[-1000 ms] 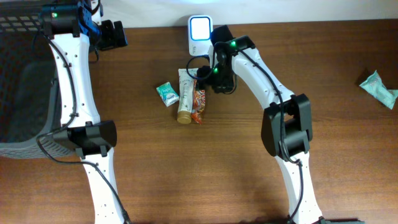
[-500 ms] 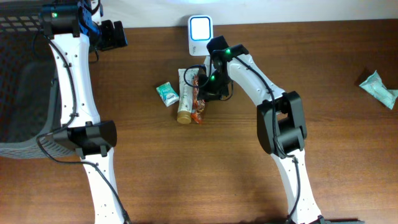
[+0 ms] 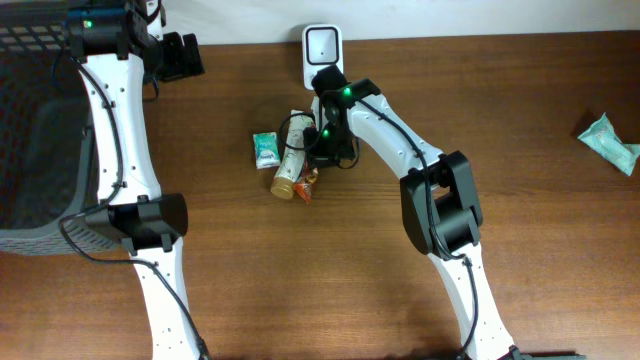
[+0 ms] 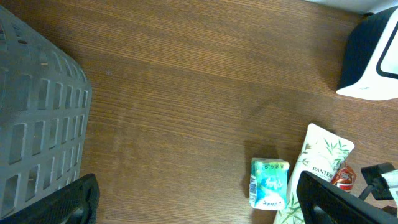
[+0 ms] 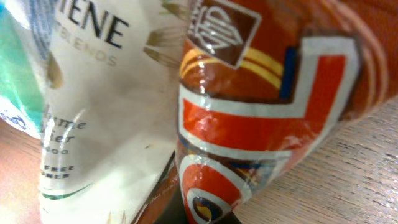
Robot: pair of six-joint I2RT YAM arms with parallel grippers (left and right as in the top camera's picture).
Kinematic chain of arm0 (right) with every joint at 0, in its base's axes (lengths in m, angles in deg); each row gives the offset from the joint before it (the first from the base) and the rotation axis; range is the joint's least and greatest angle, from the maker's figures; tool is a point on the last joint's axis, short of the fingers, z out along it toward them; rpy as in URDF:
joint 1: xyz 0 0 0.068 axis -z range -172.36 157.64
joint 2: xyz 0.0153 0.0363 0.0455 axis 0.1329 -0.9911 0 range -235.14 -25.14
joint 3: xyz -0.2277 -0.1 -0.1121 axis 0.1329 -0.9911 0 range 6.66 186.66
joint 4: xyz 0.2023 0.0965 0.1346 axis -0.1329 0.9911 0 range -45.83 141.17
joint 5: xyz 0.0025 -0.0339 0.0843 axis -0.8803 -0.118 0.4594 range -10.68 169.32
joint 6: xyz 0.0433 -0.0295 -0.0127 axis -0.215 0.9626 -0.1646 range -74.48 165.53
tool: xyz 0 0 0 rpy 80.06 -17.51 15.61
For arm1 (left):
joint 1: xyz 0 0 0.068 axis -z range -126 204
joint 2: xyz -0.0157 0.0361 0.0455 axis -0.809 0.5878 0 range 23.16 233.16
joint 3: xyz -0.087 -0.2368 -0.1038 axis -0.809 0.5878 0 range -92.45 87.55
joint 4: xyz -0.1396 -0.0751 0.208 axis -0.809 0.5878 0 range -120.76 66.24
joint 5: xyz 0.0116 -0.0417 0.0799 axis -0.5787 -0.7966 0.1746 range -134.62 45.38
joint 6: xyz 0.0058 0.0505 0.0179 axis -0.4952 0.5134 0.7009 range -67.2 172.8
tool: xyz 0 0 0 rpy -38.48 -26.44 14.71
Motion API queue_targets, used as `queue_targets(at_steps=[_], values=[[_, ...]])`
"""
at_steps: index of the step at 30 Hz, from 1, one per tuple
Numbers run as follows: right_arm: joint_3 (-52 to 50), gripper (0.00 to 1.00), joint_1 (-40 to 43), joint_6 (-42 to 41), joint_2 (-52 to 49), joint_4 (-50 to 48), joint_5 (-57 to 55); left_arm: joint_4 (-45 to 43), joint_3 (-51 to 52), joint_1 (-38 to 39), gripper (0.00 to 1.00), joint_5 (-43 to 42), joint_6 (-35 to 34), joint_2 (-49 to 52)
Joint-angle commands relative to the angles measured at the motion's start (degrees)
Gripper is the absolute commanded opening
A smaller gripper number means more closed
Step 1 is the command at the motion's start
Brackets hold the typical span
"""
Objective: Scan the item barcode
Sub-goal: 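Reach the right gripper to the red candy bar and grasp it, then lift the candy bar and place it at the right table edge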
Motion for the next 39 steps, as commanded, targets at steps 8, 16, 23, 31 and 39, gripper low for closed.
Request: queue_targets(at_steps=[8, 16, 23, 31, 39], values=[[13.2, 0.04, 3.7, 2.3, 2.9, 23.5, -45.7, 0.0, 0.4, -0.1, 0.99, -0.4, 0.7, 0.1], [-0.3, 0.08, 3.6, 5.7, 2.9, 16.8, -36.9, 0.0, 0.4, -0.1, 0.99, -0.4, 0.7, 0.1], [15.5, 0.73, 6.1, 5.6, 3.3, 26.6, -33.2, 0.0, 0.4, -0.1, 0.99, -0.4, 0.7, 0.1], [11.2, 0.56, 12.3, 14.9, 2.7, 25.7, -16.4, 0.0, 0.4, -0.1, 0.99, -0.4, 0.7, 0.1], [-1.6, 0.41, 11.6, 17.4, 2.7, 15.0, -15.8, 0.0, 0.4, -0.1, 0.99, -0.4, 0.7, 0.1]])
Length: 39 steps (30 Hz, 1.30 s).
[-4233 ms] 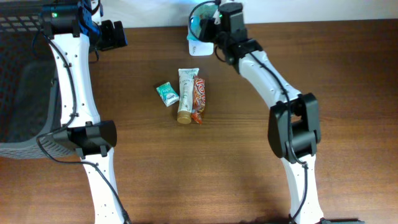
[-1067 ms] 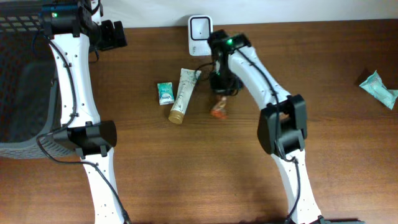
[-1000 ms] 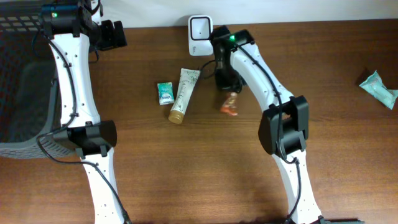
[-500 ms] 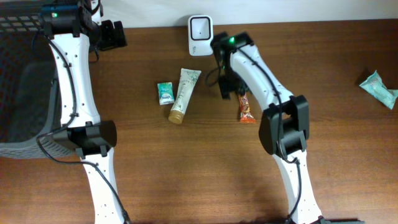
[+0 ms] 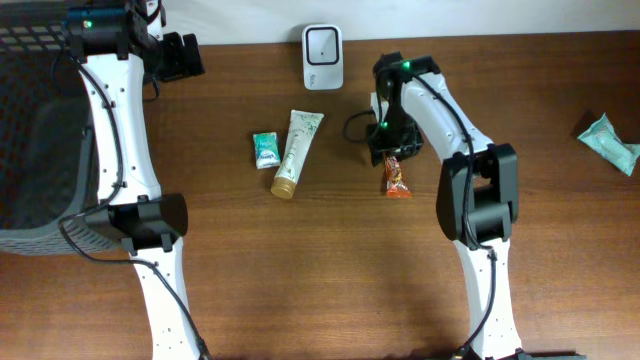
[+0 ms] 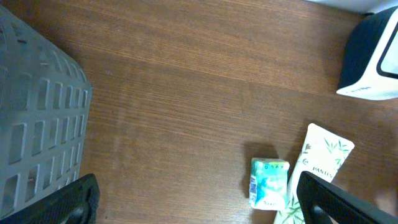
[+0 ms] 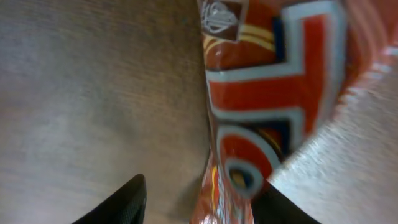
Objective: Scan the item barcode
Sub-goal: 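Lift the candy bar and place it at the right table edge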
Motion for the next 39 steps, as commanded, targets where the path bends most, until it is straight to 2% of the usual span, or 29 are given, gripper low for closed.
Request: queue_targets(at_steps=[1, 2, 3, 8, 11, 13, 17, 20, 22, 27, 30, 34, 35, 39], values=[[-1.1, 0.31, -0.2, 0.6, 0.5, -0.8, 0.8, 0.0, 0.4, -0.1, 0.99, -0.4, 0.7, 0.1], [-0.9, 0.1, -0.2, -0.5, 0.5, -1.0, 1.0, 0.0, 0.4, -0.1, 0.99, -0.4, 0.7, 0.1], [0.0, 0.04, -0.2, -1.8, 0.5, -1.0, 1.2, 0.0, 0.4, -0.1, 0.99, -0.4, 0.7, 0.1], [14.3, 0.04, -0.2, -4.0, 0.5, -2.3, 3.6, 0.0, 0.4, -0.1, 0.99, -0.4, 0.7, 0.1], [23.3, 0.04, -0.3, -9.8, 0.5, -12.9, 3.6, 0.0, 0.4, -0.1, 0.99, -0.4, 0.7, 0.1], [23.5, 0.04, -1.4, -14.6, 0.4, -24.8, 3.5, 0.0, 0.4, -0.1, 0.99, -0.4, 0.7, 0.1], [22.4, 0.04, -5.6, -14.7, -2.3, -39.4, 0.8, 0.0, 0.4, -0.1, 0.99, -0.4, 0.7, 0.1], [22.4, 0.04, -8.2, -15.6, -4.3, -43.8, -6.3, 0.0, 0.4, -0.1, 0.99, -0.4, 0.7, 0.1], [22.4, 0.04, -8.8, -18.9, -5.9, -44.7, -8.2, 0.0, 0.4, -0.1, 0.99, -0.4, 0.7, 0.1], [22.7, 0.04, -8.0, -20.5, -6.4, -43.0, -8.2, 0.0, 0.4, -0.1, 0.99, -0.4, 0.7, 0.1], [24.5, 0.04, -4.3, -20.5, -3.5, -38.9, -8.2, 0.0, 0.4, -0.1, 0.99, -0.4, 0.7, 0.1], [25.7, 0.04, 8.2, -27.6, 1.0, -24.5, -8.2, 0.0, 0.4, -0.1, 0.99, -0.4, 0.7, 0.1], [25.6, 0.04, 17.2, -28.0, 0.7, -13.3, -8.7, 0.0, 0.4, -0.1, 0.99, -0.4, 0.7, 0.1], [25.2, 0.04, 28.7, -27.9, -0.4, -0.5, -16.5, 0.0, 0.4, -0.1, 0.99, -0.4, 0.7, 0.1]])
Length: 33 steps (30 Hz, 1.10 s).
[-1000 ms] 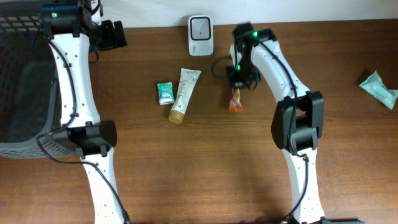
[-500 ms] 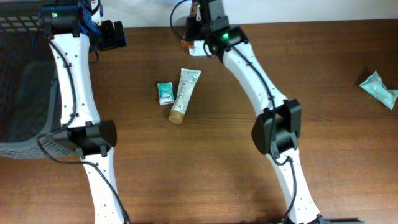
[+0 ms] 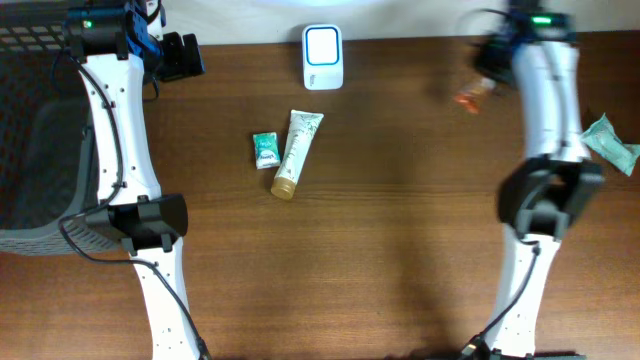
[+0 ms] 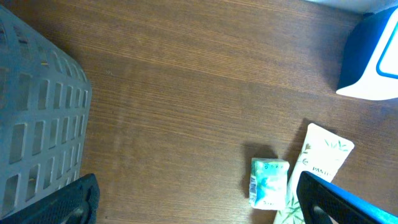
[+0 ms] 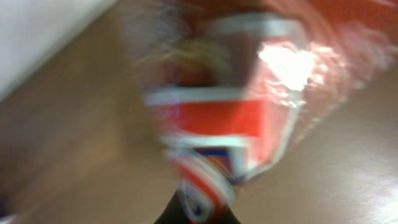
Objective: Scan the item barcode
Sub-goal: 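Lift the candy bar and place it at the right table edge, then grasp the white Pantene tube with the right gripper and hold it at the scanner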
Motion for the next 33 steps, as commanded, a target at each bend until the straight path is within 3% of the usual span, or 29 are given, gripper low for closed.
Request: queue_targets(at_steps=[1, 2, 3, 4, 5, 6, 10, 14, 17, 20, 22, 25, 28, 30, 33], values=[[-0.4, 0.04, 9.1, -0.9, 0.8, 7.7, -7.8, 0.0, 0.4, -0.1, 0.99, -0.4, 0.7, 0.1], [-0.9, 0.09, 11.2, -1.0, 0.8, 8.7, -7.8, 0.0, 0.4, -0.1, 0.99, -0.4, 0.7, 0.1], [-1.4, 0.3, 12.8, -1.0, 0.8, 9.5, -7.6, 0.0, 0.4, -0.1, 0.99, -0.4, 0.7, 0.1], [-2.0, 0.64, 15.5, -1.0, 0.8, 10.7, -6.3, 0.0, 0.4, -0.1, 0.99, -0.4, 0.7, 0.1], [-2.2, 0.86, 17.3, -0.9, 0.8, 11.7, -4.0, 0.0, 0.4, -0.1, 0.99, -0.4, 0.7, 0.1], [-2.2, 0.92, 18.3, -0.6, 0.8, 12.2, -2.2, 0.0, 0.4, -0.1, 0.99, -0.4, 0.7, 0.1], [-2.1, 0.93, 18.8, 4.2, 2.2, 13.8, 10.7, 0.0, 0.4, -0.1, 0.99, -0.4, 0.7, 0.1], [-2.1, 0.93, 14.5, 21.6, 2.8, 17.5, 39.0, 0.0, 0.4, -0.1, 0.99, -0.4, 0.7, 0.1], [-2.2, 0.93, 5.7, 31.4, 2.8, 22.5, 42.6, 0.0, 0.4, -0.1, 0.99, -0.4, 0.7, 0.1], [-2.4, 0.93, -8.2, 31.8, 2.5, 22.0, 42.6, 0.0, 0.4, -0.1, 0.99, -0.4, 0.7, 0.1], [-2.4, 0.93, -12.9, 29.9, 2.1, 19.7, 42.2, 0.0, 0.4, -0.1, 0.99, -0.4, 0.7, 0.1], [-4.0, 0.9, -23.5, 10.0, 1.5, 9.3, 29.2, 0.0, 0.4, -0.1, 0.99, -0.4, 0.7, 0.1], [-4.9, 0.78, -30.4, -2.8, 0.8, 3.5, 16.9, 0.0, 0.4, -0.1, 0.99, -0.4, 0.7, 0.1], [-6.3, 0.76, -35.3, -11.1, 0.3, 0.3, 8.5, 0.0, 0.4, -0.1, 0.99, -0.4, 0.7, 0.1], [-10.0, 0.76, -40.0, -13.5, -0.9, -5.6, 7.0, 0.0, 0.4, -0.1, 0.99, -0.4, 0.7, 0.1]])
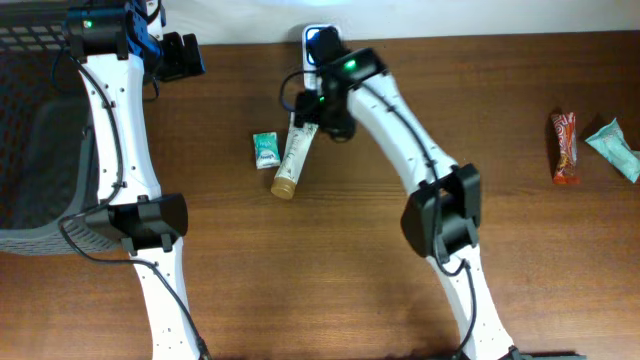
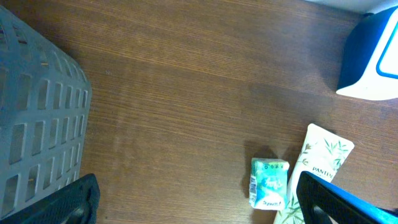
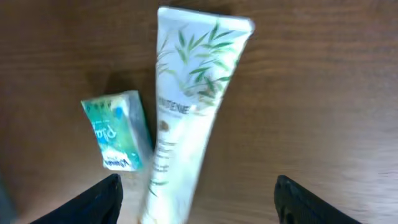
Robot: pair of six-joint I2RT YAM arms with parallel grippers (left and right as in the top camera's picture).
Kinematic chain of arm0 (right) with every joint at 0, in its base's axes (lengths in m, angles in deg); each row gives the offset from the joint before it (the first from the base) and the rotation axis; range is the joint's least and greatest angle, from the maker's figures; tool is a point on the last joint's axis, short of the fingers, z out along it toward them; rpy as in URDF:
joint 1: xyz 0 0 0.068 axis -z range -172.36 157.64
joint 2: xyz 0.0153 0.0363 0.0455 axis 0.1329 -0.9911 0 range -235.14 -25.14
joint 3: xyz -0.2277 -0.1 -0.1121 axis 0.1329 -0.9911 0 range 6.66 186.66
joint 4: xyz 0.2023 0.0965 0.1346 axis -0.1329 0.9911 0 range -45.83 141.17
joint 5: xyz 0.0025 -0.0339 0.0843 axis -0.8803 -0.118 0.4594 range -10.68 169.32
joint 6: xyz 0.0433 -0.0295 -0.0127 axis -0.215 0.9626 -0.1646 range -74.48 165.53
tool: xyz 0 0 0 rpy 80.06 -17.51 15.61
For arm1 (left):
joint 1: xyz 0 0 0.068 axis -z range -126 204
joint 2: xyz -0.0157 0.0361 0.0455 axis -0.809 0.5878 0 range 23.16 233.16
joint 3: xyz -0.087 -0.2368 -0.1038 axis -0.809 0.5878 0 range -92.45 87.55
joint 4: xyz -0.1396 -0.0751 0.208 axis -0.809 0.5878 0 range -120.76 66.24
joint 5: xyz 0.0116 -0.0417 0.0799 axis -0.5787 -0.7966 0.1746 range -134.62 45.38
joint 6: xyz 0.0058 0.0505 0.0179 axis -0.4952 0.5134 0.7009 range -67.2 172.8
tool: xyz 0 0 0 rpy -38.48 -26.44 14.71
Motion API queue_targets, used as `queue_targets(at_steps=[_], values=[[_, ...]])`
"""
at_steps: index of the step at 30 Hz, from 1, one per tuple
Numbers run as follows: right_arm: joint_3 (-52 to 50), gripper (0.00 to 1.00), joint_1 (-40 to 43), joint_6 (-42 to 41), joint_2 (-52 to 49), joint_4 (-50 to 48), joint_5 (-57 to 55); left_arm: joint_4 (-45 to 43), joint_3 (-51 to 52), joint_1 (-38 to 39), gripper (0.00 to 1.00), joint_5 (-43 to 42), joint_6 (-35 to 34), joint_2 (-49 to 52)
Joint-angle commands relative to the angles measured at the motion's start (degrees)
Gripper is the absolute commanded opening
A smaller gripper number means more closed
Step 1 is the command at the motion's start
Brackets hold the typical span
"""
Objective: Scan the item barcode
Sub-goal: 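Grasp the white Pantene tube with the right gripper and hold it at the scanner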
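Note:
A white Pantene tube (image 1: 291, 152) lies at mid-table with a small green packet (image 1: 265, 149) to its left. The white scanner (image 1: 321, 40) stands at the back edge, partly hidden by my right arm, and glows blue in the left wrist view (image 2: 373, 56). My right gripper (image 1: 318, 110) hangs open over the tube's flat end; its view shows the tube (image 3: 186, 106) and packet (image 3: 118, 130) between its spread fingers (image 3: 93, 199). A red snack bar (image 1: 565, 148) lies at the far right. My left gripper (image 1: 188, 55) stands open and empty at the back left.
A grey slotted basket (image 1: 35, 140) fills the left side, its wall in the left wrist view (image 2: 37, 112). A teal packet (image 1: 612, 140) lies beside the snack bar at the right edge.
The red snack bar has left my right gripper and lies on the table at the far right. That gripper, now open, has moved from the back right to above the tube. The left arm has not moved.
My right gripper was shut on the red snack bar next to the tube. Then it held the bar to the right of the scanner, then near the table's back right. Now the bar rests by the teal packet and the gripper is open over the tube.

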Motion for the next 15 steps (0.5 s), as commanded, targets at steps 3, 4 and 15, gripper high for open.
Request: queue_targets(at_steps=[3, 4, 15], values=[[-8.9, 0.74, -5.1, -10.4, -1.0, -7.8, -6.1, 0.0, 0.4, -0.1, 0.99, -0.4, 0.7, 0.1], [-10.1, 0.7, -5.2, -10.6, -1.0, -8.3, -6.0, 0.0, 0.4, -0.1, 0.99, -0.4, 0.7, 0.1], [-15.3, 0.05, -4.2, -5.5, 0.3, -8.2, -6.0, 0.0, 0.4, -0.1, 0.99, -0.4, 0.7, 0.1]])
